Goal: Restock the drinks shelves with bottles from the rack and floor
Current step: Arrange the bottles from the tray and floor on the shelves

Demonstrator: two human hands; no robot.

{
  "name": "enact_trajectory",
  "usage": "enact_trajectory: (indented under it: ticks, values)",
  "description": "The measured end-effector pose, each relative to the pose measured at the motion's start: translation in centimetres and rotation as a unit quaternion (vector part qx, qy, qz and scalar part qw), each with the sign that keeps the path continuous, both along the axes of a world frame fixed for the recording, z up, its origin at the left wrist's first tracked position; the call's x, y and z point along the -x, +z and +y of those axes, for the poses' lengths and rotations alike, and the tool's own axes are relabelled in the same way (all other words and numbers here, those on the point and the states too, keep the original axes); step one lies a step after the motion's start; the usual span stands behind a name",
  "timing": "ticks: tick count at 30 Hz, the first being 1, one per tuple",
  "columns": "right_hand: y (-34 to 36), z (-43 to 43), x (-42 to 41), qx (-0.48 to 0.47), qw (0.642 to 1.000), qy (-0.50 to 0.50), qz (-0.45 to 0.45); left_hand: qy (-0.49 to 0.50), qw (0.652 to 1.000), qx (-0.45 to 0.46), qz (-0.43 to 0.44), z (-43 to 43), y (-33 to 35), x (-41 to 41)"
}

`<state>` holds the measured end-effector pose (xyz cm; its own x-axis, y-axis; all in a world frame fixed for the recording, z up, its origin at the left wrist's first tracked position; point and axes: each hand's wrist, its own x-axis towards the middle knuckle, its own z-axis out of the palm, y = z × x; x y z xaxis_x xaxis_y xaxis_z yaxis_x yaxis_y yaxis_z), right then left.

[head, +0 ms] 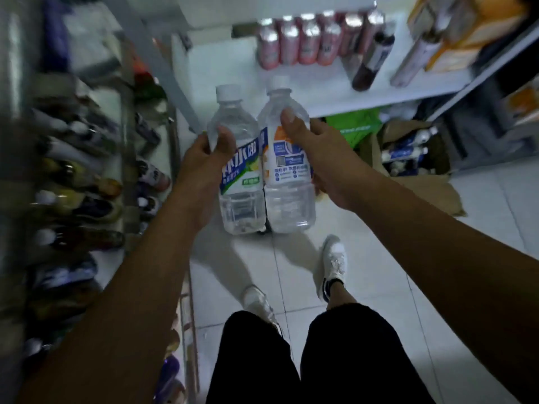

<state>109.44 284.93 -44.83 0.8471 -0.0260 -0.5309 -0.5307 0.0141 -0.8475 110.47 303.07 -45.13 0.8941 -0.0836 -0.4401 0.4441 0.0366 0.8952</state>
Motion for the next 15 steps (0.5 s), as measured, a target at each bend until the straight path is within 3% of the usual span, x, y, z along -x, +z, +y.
enact_trajectory:
  ticks: [4, 7, 11, 15]
  values:
    - [7.8, 3.8, -1.5, -0.029, 0.998, 0.046, -0.043, 0.023, 0.999, 0.04, 0.022, 3.5, 8.6, -0.1]
    - [12.1, 6.0, -2.1, -0.146, 0.988, 0.044, -0.03, 0.075, 0.997, 0.019, -0.02, 6.1, 14.0, 0.5]
    - [16.7, 8.4, -2.9, -0.313, 0.945, 0.094, 0.014, 0.1, 0.991, 0.072, -0.043, 8.0, 20.1, 1.1]
    - [20.8, 9.5, -5.1, -0.384, 0.912, 0.144, 0.022, 0.19, 0.974, 0.095, -0.083, 9.2, 24.7, 1.1]
